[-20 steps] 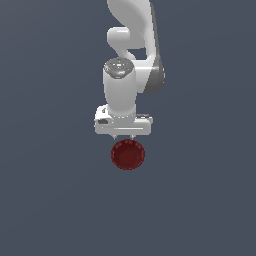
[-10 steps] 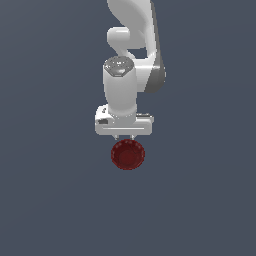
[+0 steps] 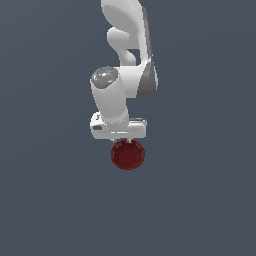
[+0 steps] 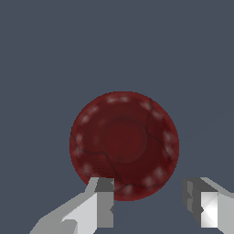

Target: Pick up the object and move it to a goal position.

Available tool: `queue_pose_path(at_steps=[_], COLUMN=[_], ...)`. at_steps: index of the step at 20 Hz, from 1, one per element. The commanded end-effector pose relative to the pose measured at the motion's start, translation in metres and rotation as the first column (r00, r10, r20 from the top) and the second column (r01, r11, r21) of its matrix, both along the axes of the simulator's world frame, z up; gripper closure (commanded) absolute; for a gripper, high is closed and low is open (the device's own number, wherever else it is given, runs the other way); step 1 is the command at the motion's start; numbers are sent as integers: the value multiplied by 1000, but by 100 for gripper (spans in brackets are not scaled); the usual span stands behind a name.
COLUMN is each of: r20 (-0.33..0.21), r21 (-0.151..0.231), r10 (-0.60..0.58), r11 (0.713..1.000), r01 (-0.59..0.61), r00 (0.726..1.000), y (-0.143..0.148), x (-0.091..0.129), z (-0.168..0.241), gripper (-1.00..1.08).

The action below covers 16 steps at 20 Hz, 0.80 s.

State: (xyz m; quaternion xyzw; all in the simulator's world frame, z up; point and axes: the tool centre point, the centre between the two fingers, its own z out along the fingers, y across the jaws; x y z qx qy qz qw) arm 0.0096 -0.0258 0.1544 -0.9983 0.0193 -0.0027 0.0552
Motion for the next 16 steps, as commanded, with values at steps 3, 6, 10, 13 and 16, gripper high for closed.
queue_pose_path(at_steps=[3,6,10,13,16], r20=[-10,-13,-9,-3,5], r21=[76,141,231,285,328], r10=[-14,-28,-53,-72,-90], r11=[997,990,972,956,941], r01=[15,30,54,70,84], r00=[1000,1000,999,997,996], y=[-11,-20,-32,-40,-46], x=[-2,-3,-6,-7,-8], z=[-20,-36,-57,-69,-78], gripper=[-20,-20,-20,-20,-20])
